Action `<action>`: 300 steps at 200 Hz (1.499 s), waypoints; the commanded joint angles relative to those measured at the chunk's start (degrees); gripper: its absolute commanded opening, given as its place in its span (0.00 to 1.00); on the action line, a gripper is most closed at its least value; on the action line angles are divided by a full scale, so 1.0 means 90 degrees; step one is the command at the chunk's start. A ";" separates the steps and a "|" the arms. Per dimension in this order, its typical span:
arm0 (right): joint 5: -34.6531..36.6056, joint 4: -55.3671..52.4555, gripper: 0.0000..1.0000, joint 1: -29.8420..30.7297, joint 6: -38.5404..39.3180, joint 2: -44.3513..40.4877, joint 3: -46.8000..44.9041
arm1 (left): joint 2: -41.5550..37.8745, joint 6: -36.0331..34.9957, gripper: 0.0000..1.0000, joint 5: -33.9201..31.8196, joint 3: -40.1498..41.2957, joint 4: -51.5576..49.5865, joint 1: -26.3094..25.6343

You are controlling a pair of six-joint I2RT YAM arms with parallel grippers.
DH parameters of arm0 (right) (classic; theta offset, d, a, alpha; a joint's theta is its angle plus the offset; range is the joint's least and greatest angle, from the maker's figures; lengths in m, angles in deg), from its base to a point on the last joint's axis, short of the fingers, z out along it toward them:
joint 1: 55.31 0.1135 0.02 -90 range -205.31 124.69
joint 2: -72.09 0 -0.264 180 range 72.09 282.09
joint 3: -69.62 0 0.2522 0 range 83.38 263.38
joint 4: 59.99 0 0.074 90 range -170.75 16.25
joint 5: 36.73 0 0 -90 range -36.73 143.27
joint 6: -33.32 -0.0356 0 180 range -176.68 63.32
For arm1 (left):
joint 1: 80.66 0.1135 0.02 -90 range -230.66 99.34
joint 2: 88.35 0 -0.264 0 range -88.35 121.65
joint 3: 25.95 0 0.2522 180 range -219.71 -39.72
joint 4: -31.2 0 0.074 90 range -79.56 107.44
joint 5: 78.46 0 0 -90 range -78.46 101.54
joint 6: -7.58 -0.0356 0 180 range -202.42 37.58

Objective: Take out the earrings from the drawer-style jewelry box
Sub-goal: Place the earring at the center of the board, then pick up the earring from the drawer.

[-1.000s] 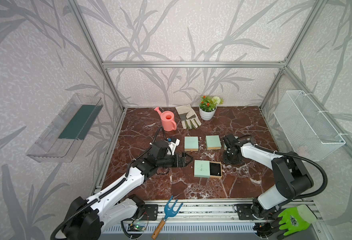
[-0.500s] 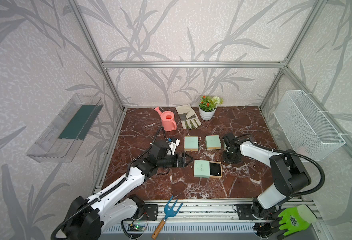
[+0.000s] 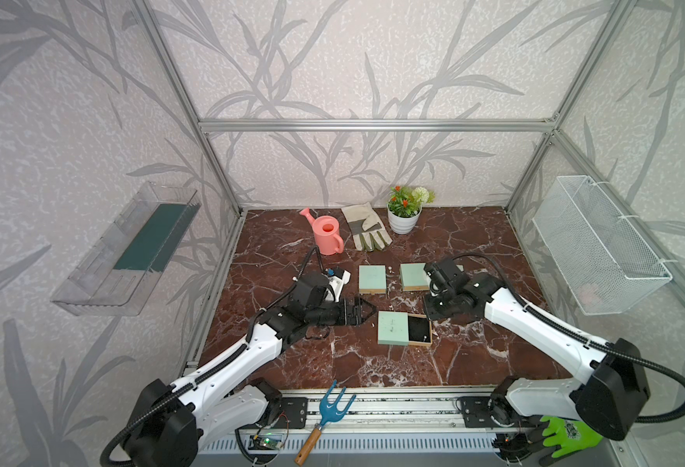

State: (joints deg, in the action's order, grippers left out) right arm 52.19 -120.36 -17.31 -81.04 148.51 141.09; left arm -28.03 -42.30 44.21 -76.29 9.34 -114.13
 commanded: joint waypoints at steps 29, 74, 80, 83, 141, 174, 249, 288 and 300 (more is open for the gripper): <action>-0.0410 -0.0061 0.25 0.0239 -0.0179 0.0429 -0.0351 | -0.0022 -0.0042 1.00 -0.0086 0.0070 -0.0016 -0.0037; -0.0710 0.0312 0.23 0.0440 -0.0359 0.0912 -0.0456 | -0.0009 -0.0053 0.99 -0.0124 0.0062 -0.0037 -0.0050; -0.0710 0.0306 0.23 0.0453 -0.0368 0.0965 -0.0456 | 0.0008 -0.0053 1.00 -0.0119 0.0062 -0.0043 -0.0043; -0.0701 0.0302 0.23 0.0455 -0.0377 0.0994 -0.0456 | 0.0012 -0.0053 0.99 -0.0114 0.0064 -0.0038 -0.0044; 0.0068 -0.0027 0.22 0.0485 -0.0496 0.1247 -0.0490 | 0.0012 -0.0063 1.00 -0.0147 0.0080 -0.0031 -0.0060; 0.0132 -0.0026 0.22 0.0485 -0.0511 0.1409 -0.0487 | 0.0033 -0.0063 1.00 -0.0143 0.0061 -0.0036 -0.0059; 0.0153 0.0002 0.22 0.0495 -0.0575 0.1647 -0.0563 | 0.0066 -0.0063 1.00 -0.0172 0.0051 -0.0057 -0.0059; 0.0188 0.0047 0.17 0.0495 -0.0584 0.1738 -0.0612 | 0.0018 -0.0064 1.00 -0.0207 0.0050 -0.0061 -0.0058; 0.0215 0.0046 0.16 0.0500 -0.0584 0.1771 -0.0617 | 0.0003 -0.0073 0.99 -0.0229 0.0044 -0.0076 -0.0056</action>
State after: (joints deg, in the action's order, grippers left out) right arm 52.91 -118.96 -13.18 -85.72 163.15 136.44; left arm -27.77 -42.32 42.94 -76.29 9.04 -114.46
